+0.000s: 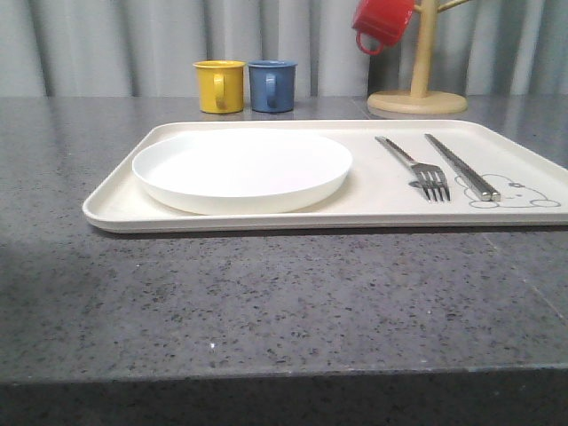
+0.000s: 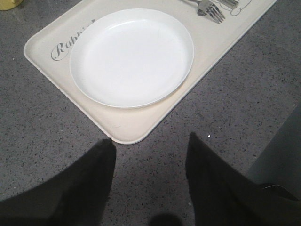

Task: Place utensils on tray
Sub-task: 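Move the right gripper down and grasp the metal spoon, then carry the spoon onto the tray beside the chopsticks and release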

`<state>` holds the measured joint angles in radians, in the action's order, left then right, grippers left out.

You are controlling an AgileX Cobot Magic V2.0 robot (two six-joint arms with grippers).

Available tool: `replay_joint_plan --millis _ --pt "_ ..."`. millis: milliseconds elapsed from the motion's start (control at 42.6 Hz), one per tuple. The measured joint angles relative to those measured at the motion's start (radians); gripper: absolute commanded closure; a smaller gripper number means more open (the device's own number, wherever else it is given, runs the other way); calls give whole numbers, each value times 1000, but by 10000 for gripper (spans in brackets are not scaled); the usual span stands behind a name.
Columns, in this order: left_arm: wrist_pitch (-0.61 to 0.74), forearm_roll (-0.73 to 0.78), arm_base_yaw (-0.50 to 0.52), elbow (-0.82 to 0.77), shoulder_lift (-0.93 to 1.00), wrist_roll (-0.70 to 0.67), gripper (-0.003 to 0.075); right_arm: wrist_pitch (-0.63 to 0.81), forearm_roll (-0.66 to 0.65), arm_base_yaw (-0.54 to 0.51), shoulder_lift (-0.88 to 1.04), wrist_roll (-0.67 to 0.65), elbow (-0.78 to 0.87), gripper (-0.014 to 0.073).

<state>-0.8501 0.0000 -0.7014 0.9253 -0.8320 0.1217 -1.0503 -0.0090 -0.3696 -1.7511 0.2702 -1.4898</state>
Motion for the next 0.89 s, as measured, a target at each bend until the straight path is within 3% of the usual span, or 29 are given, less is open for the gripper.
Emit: replay_joint_plan --millis 352,752,893 --pt "0 0 0 0 0 0 375 52 -20 0 -81 7 0 284" --pt "0 0 0 0 0 0 375 44 -20 0 -96 7 -2 591" --pt "0 0 0 0 0 0 375 44 -22 0 -96 7 -6 628"
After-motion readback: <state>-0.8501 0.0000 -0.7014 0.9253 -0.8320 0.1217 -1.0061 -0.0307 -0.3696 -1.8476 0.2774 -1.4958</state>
